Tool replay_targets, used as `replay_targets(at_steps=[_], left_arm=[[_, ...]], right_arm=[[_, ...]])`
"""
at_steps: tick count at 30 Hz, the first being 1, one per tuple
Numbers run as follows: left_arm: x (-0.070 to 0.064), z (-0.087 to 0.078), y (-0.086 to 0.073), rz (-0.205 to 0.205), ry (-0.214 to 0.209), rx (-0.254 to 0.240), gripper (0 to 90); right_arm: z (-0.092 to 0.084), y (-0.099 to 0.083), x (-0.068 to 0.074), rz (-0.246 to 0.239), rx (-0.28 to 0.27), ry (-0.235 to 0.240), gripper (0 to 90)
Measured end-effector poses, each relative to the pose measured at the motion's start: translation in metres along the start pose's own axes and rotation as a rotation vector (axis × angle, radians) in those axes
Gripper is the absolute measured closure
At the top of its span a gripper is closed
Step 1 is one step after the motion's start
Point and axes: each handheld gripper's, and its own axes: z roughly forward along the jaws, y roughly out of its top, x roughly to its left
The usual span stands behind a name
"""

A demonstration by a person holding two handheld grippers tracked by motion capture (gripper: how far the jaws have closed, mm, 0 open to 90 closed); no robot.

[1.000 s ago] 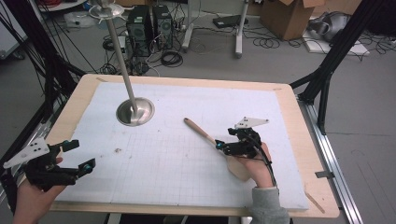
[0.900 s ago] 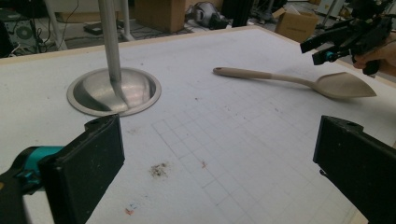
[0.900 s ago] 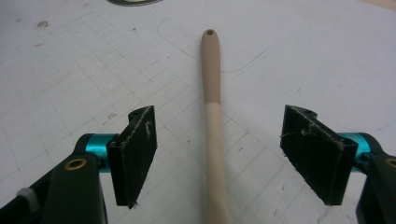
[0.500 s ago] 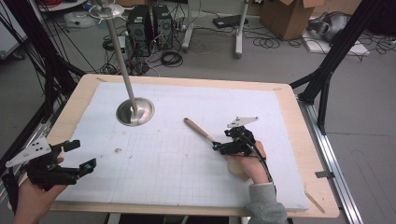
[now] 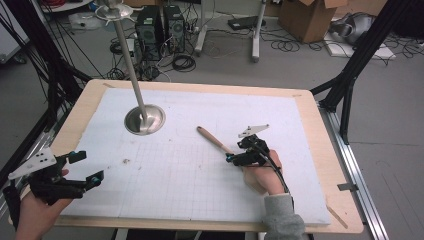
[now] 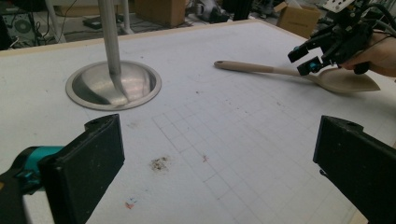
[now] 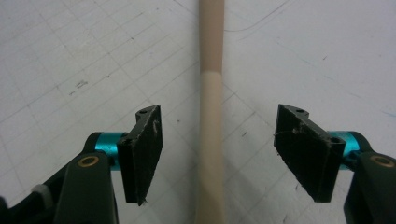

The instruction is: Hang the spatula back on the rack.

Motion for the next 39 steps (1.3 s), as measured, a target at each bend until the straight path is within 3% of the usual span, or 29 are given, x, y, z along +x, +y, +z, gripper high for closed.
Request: replay_targets(at_steps=[6,22,30,36,39], left_arm=[[0.004,-0.003,-0.003,-0.008,0.008,0.005,2.3],[0.008,-0.006,-0.006,-0.025,0.015,-0.003,2.3],[0.009,-0.006,-0.006,-0.027,0.019,-0.001,2.3],[0.010,-0.009,-0.006,-0.028,0.025,-0.005,2.3],[0.010,-0.009,-0.007,-0.032,0.025,-0.008,2.3]], right_arm=[[0.006,0.001,-0.001,0.015,0.027,0.010,39.0],[0.018,0.003,0.002,-0.011,0.109,0.007,52.7],[0.016,0.003,0.000,0.009,0.113,0.005,61.7],[0.016,0.002,0.002,0.007,0.120,-0.023,67.5],[0.016,0.002,0.003,0.008,0.122,-0.015,73.9]])
